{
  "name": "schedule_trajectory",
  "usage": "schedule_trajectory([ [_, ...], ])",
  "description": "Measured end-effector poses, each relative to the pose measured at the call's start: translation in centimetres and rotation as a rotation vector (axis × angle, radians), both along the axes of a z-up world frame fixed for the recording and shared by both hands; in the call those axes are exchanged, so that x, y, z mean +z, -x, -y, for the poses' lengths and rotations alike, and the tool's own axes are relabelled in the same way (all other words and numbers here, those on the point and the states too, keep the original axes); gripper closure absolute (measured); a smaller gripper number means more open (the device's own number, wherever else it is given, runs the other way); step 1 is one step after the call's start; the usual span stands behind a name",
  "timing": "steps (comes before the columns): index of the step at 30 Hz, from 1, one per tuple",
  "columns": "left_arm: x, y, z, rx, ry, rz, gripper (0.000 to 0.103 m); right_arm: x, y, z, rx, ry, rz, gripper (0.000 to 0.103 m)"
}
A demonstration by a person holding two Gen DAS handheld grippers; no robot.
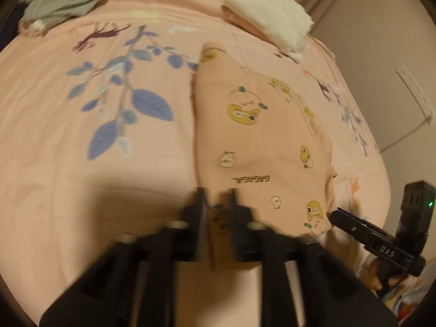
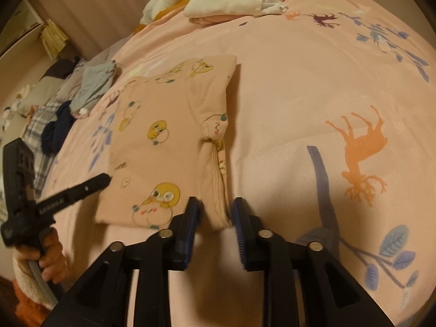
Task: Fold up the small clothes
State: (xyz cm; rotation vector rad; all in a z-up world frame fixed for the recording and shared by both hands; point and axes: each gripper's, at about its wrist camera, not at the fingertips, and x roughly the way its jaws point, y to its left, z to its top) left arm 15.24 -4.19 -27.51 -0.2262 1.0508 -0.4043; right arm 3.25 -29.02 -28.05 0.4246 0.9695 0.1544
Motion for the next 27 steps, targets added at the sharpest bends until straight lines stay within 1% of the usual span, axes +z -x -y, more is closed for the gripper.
schedule_trajectory([
  [1, 0.5, 0.1, -0.5, 0.015, 0.005, 0.013, 0.049, 0.4, 0.0, 0.6, 0.002, -0.021, 0.004, 0.054],
  [2, 1.4, 0.0, -1.3, 0.037, 0.02, 0.058, 0.044, 0.7, 0.0, 1.3, -0.001, -0.047, 0.016, 0.041],
  [3, 1.7, -0.1, -1.8, 0.049, 0.029, 0.082, 0.043, 1.2, -0.1, 2.1, -0.008, -0.082, 0.035, 0.035],
  [5, 2.3, -0.6, -2.5, 0.065, 0.059, 0.093, 0.038, 2.1, -0.9, 3.8, -0.029, -0.163, 0.072, 0.034],
  [7, 2.1, -2.1, -2.8, 0.049, 0.132, 0.057, 0.036, 2.4, -2.5, 5.5, -0.029, -0.257, 0.077, 0.031],
  [9, 1.1, -3.9, -2.5, 0.037, 0.19, -0.013, 0.036, 1.7, -4.8, 6.2, -0.009, -0.315, 0.025, 0.031],
  [11, 0.0, -5.2, -2.2, 0.018, 0.246, -0.078, 0.036, 0.6, -7.0, 6.4, -0.011, -0.348, -0.021, 0.031],
  [13, -2.4, -7.0, -1.2, -0.017, 0.317, -0.193, 0.035, -1.1, -9.1, 6.2, 0.017, -0.38, -0.082, 0.031],
  [14, -3.1, -7.5, -0.9, -0.024, 0.335, -0.221, 0.035, -1.9, -10.0, 5.9, 0.021, -0.395, -0.11, 0.031],
  [15, -3.5, -7.9, -0.6, -0.017, 0.369, -0.21, 0.034, -2.4, -10.5, 6.0, 0.014, -0.43, -0.102, 0.031],
  [16, -3.4, -8.2, -0.3, -0.013, 0.401, -0.179, 0.033, -2.4, -10.6, 6.1, 0.005, -0.478, -0.077, 0.031],
  [18, -3.4, -8.7, 0.5, -0.029, 0.426, -0.187, 0.033, -2.8, -11.4, 5.7, 0.022, -0.536, -0.069, 0.031],
  [19, -3.4, -8.9, 1.0, -0.037, 0.422, -0.19, 0.034, -2.9, -12.0, 5.1, 0.052, -0.538, -0.071, 0.031],
  [20, -3.4, -9.1, 1.5, -0.047, 0.408, -0.185, 0.038, -2.8, -12.4, 4.5, 0.075, -0.522, -0.071, 0.031],
  [21, -3.1, -9.2, 2.1, -0.05, 0.373, -0.167, 0.043, -2.5, -12.7, 3.8, 0.093, -0.498, -0.065, 0.034],
  [22, -3.0, -9.1, 2.4, -0.044, 0.332, -0.154, 0.056, -2.2, -12.9, 3.0, 0.116, -0.49, -0.049, 0.043],
  [23, -3.0, -9.2, 2.3, -0.038, 0.304, -0.146, 0.065, -2.4, -13.1, 2.5, 0.135, -0.5, -0.051, 0.066],
  [24, -2.8, -8.9, 2.4, -0.035, 0.286, -0.13, 0.068, -3.0, -13.2, 2.0, 0.138, -0.511, -0.072, 0.079],
  [25, -2.8, -8.9, 2.3, -0.037, 0.285, -0.119, 0.073, -3.6, -13.3, 1.9, 0.124, -0.525, -0.079, 0.08],
  [26, -2.6, -8.7, 2.3, -0.038, 0.283, -0.103, 0.076, -3.8, -13.2, 2.1, 0.119, -0.54, -0.062, 0.083],
  [27, -2.0, -8.3, 2.5, -0.034, 0.269, -0.085, 0.077, -3.7, -12.9, 2.4, 0.108, -0.55, -0.045, 0.083],
])
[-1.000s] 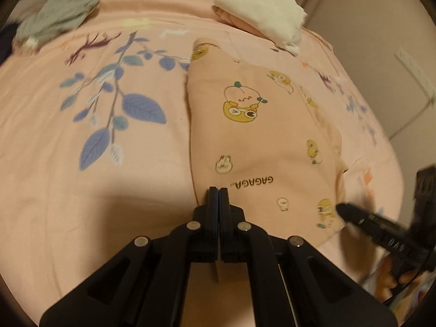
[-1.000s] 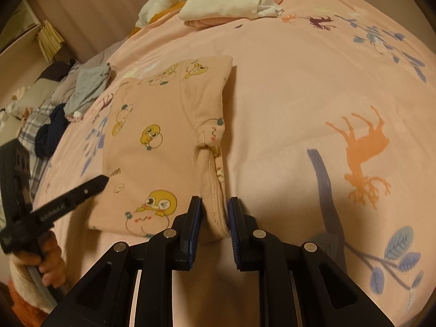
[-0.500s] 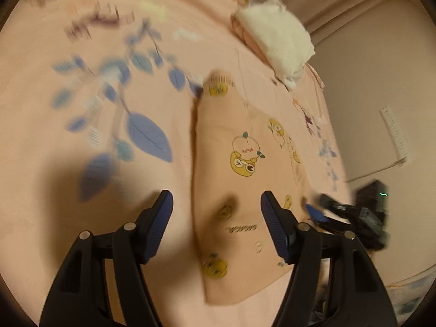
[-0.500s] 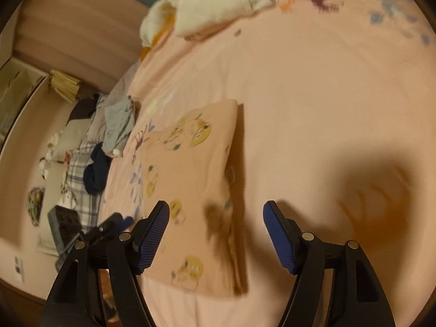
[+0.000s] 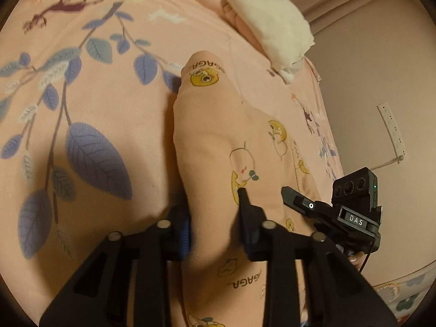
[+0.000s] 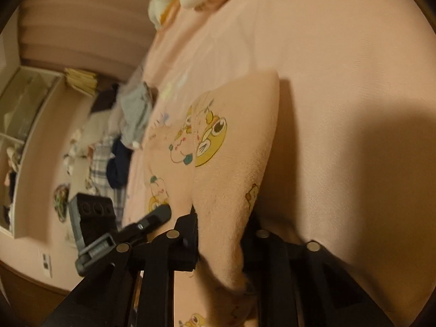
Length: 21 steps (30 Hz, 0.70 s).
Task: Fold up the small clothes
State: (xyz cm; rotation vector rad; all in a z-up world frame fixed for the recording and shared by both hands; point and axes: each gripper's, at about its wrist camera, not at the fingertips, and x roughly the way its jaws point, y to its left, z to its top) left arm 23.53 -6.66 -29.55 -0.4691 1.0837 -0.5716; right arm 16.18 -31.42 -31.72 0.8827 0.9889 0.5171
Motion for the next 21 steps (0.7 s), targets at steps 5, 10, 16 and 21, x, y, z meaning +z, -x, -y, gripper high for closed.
schedule_trajectory([
  [5, 3.8, 1.6, 1.3, -0.032, -0.134, 0.132, 0.08, 3.0, 0.5, -0.8, -0.009, 0.133, 0.035, 0.084],
  [10, 7.4, 2.4, 0.8, -0.04, -0.142, 0.157, 0.079, 7.1, 1.4, -1.3, 0.026, 0.17, 0.122, 0.084],
  [16, 12.1, 4.5, -0.2, -0.033, -0.136, 0.258, 0.079, 11.2, 2.5, -1.5, 0.032, 0.149, 0.215, 0.084],
  [21, 14.1, 5.3, -1.2, -0.014, -0.161, 0.301, 0.079, 14.0, 2.6, -3.3, 0.045, 0.207, 0.257, 0.084],
])
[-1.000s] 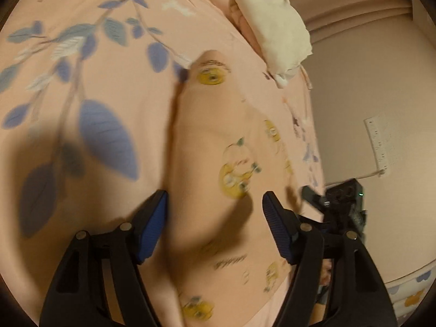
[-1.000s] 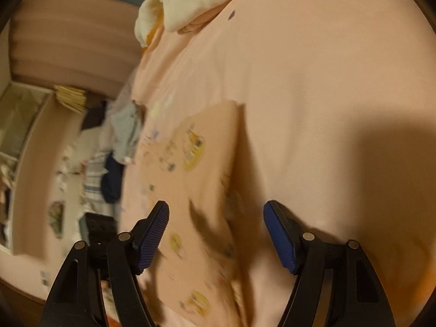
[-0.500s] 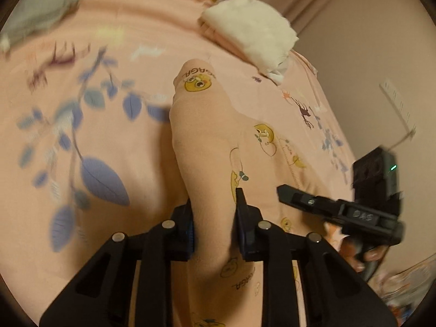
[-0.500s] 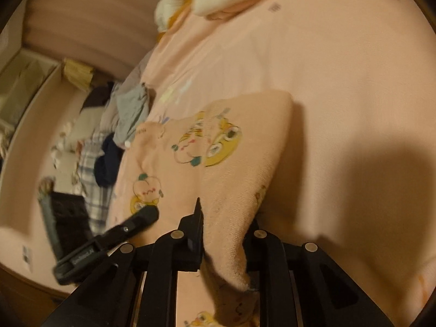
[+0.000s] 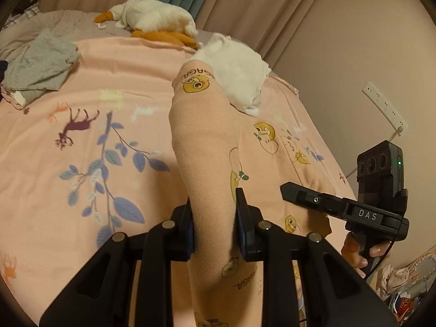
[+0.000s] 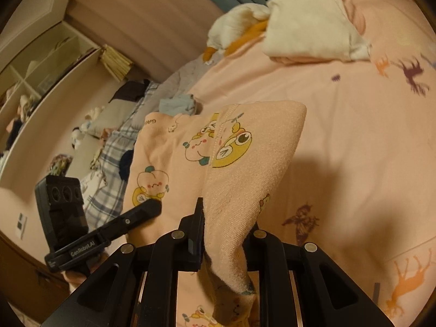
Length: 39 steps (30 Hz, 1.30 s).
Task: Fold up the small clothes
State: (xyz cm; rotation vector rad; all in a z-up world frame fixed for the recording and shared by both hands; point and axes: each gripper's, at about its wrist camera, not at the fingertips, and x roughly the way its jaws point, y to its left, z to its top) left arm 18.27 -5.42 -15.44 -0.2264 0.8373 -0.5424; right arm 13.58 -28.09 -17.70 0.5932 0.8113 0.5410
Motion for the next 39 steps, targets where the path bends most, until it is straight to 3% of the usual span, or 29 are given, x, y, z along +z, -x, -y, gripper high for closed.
schedule_trajectory([
  [6, 1.4, 0.6, -2.5, 0.03, -0.029, 0.057, 0.079, 1.1, -0.9, -1.5, 0.039, 0.004, 0.034, 0.084],
  [16, 1.8, -0.3, -8.8, 0.137, -0.023, 0.038, 0.079, 2.1, -3.7, -7.0, 0.128, 0.015, 0.033, 0.084],
  [26, -2.6, -3.1, -13.2, 0.217, -0.092, -0.022, 0.078, -0.9, -7.0, -11.8, 0.192, 0.061, -0.036, 0.084],
  [31, -8.2, -5.6, -15.2, 0.29, -0.156, -0.16, 0.076, -3.6, -9.0, -13.0, 0.166, 0.116, -0.095, 0.084],
  [34, -11.0, -6.5, -16.7, 0.352, -0.247, -0.233, 0.073, -5.4, -10.2, -12.9, 0.145, 0.137, -0.15, 0.084],
  [37, -10.8, -6.2, -18.7, 0.345, -0.179, -0.234, 0.071, -5.9, -10.2, -12.3, 0.12, 0.195, -0.165, 0.085],
  [39, -9.4, -5.8, -19.5, 0.406, -0.223, -0.187, 0.071, -5.5, -9.8, -11.9, 0.123, 0.212, -0.143, 0.085],
])
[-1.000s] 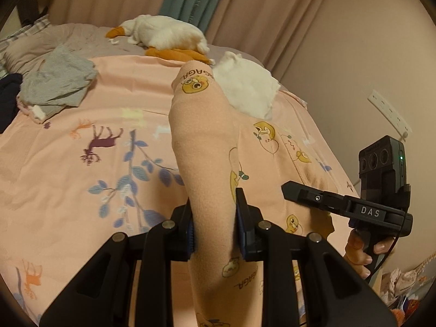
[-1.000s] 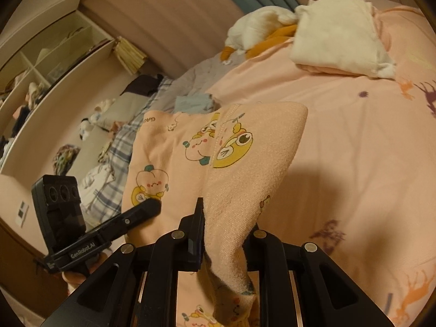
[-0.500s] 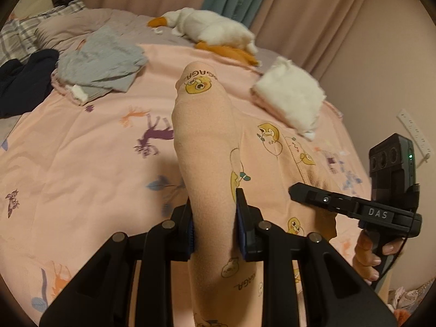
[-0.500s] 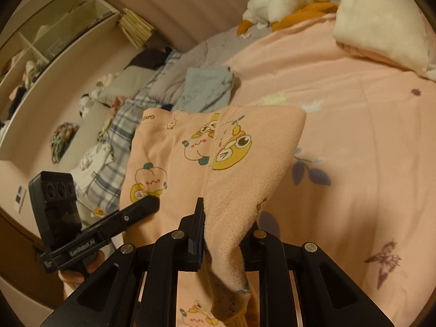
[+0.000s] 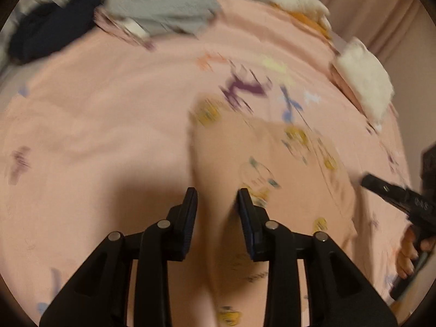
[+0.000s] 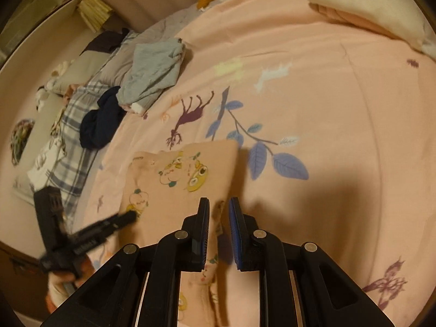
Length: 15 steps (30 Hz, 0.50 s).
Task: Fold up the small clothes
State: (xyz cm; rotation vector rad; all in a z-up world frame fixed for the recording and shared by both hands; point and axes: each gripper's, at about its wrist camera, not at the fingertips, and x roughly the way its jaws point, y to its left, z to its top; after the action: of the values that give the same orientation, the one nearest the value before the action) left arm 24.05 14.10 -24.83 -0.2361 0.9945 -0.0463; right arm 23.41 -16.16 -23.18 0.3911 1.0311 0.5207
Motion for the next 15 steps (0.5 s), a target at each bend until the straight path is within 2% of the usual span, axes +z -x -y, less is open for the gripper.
schedule_trajectory([
  [1, 0.9, 0.4, -0.1, 0.025, -0.043, 0.027, 0.077, 0.4, 0.3, 0.2, -0.004, 0.01, 0.012, 0.085],
  [3, 2.8, 1.4, -0.1, 0.044, -0.09, 0.089, 0.077, 1.5, 0.8, 0.1, -0.002, 0.031, 0.043, 0.085],
  [5, 4.1, 2.3, 1.1, -0.033, -0.08, 0.13, 0.077, 2.5, 1.0, -0.6, 0.012, 0.046, 0.076, 0.085],
  [9, 4.6, 4.1, 5.0, -0.134, -0.128, 0.173, 0.079, 3.5, 1.9, -3.2, 0.052, 0.064, 0.115, 0.089],
  [12, 2.7, 5.0, 6.6, -0.18, -0.134, 0.131, 0.079, 2.9, 2.6, -5.5, 0.097, 0.108, 0.129, 0.089],
  [15, -0.8, 5.4, 6.4, -0.142, -0.179, 0.033, 0.079, 0.9, 3.3, -7.3, 0.13, 0.2, 0.105, 0.089],
])
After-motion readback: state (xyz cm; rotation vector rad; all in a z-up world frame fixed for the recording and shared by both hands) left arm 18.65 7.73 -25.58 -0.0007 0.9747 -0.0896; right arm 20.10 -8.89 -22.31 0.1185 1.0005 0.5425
